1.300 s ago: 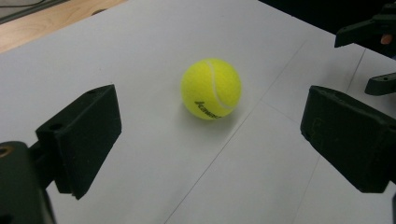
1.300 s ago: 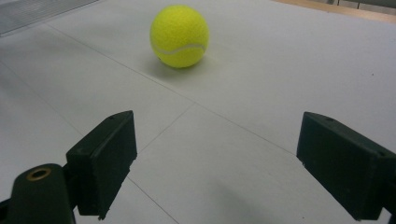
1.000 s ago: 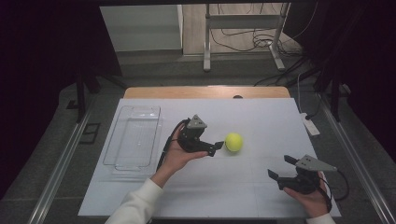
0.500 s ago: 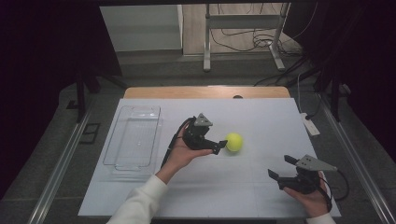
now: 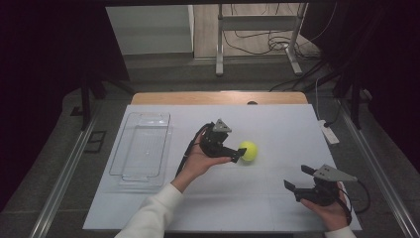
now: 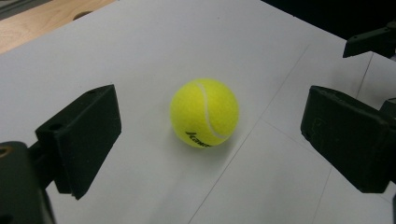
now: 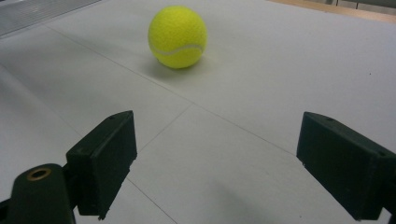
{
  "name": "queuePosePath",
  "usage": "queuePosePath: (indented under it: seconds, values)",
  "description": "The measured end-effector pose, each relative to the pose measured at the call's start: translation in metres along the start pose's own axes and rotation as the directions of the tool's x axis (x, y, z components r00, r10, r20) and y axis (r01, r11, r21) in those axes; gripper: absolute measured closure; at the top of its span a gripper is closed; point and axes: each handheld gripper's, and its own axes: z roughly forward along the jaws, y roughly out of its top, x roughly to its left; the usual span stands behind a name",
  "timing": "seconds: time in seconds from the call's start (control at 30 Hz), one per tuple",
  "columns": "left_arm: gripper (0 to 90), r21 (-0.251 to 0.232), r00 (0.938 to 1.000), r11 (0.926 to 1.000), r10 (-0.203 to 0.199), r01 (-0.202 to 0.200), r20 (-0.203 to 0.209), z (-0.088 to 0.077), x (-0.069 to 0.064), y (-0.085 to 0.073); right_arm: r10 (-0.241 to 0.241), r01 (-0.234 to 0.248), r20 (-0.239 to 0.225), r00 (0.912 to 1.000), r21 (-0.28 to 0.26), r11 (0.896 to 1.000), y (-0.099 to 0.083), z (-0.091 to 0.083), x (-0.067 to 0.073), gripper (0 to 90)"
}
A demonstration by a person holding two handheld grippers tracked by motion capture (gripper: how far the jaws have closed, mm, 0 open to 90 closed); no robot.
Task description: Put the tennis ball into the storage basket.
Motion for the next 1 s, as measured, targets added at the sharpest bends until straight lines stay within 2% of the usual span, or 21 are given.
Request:
queuePosePath:
  seconds: [0.5,1.0]
  values:
    - [6.0,0.021,0.9999,0.9997,-0.01,0.01,-0.001,0.012,0.003,0.003,0.001,-0.001,-0.004,1.0,0.004,1.0,0.0,0.001,0.0,12.6]
    - [5.7,0.051,0.9996,0.9985,-0.022,0.021,0.018,0.028,0.003,0.006,0.001,-0.001,-0.005,1.0,0.007,1.0,-0.001,0.001,0.0,12.6]
